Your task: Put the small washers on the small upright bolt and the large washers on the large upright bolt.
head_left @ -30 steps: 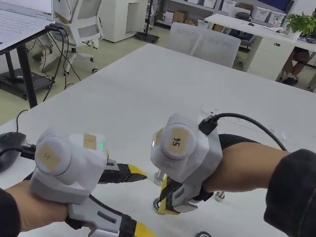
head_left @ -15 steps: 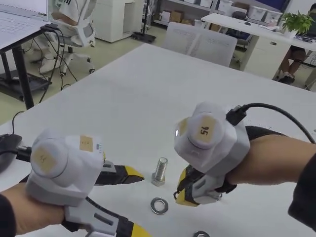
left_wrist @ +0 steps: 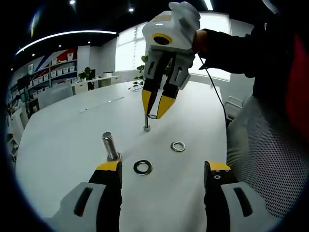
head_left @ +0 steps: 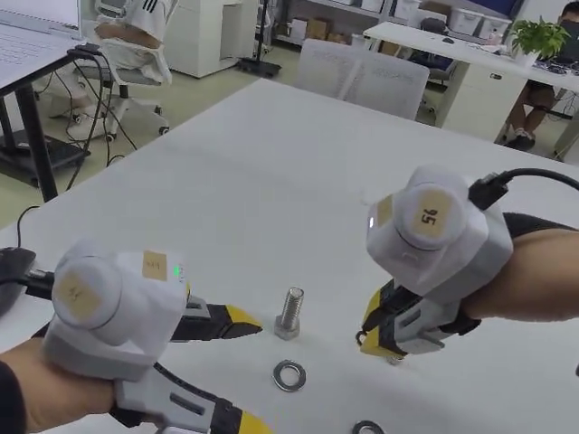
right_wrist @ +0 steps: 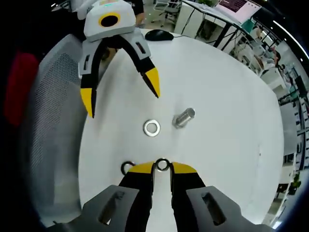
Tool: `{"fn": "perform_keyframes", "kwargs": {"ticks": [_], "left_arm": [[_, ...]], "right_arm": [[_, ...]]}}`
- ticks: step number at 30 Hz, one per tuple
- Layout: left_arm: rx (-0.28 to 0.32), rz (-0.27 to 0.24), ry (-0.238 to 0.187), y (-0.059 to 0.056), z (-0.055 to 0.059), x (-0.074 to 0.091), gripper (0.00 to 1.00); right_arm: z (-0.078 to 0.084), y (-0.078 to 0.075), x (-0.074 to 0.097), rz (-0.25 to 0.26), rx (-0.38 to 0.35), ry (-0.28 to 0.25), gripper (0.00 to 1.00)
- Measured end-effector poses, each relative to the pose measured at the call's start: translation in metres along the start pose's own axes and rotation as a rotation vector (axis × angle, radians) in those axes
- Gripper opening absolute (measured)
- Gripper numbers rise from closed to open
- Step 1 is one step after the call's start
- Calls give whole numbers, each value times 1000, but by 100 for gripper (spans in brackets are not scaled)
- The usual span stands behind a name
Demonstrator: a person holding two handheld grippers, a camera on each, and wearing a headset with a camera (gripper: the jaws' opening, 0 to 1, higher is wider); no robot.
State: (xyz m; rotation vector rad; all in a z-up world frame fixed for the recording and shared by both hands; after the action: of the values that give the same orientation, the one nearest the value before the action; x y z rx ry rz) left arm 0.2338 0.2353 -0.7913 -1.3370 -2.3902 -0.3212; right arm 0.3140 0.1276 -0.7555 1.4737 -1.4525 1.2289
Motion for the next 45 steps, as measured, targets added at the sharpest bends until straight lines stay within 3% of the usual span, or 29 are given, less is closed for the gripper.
{"fn": "perform_keyframes", "kwargs": {"ticks": [23, 45], "left_arm": [[1, -2, 10, 1, 2, -1, 69], [4, 0, 27, -2, 7, -3, 69]], "right_arm": [[37, -31, 18, 69, -74, 28, 14], [50, -39, 6, 49, -87, 55, 14]]}}
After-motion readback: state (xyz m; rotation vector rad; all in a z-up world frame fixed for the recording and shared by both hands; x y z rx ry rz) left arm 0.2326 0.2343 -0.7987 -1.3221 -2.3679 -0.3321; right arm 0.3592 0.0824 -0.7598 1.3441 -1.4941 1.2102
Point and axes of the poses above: the centre of the closed fingertips' face, and the gripper's own axes: x roughly backward along the fingers, y roughly to its left, z roughly out of its underside, the point moved 4 cm from there along x, roughly backward along the fingers, and after that the axes turned 5 degrees about -x, right-handed, at the moved point
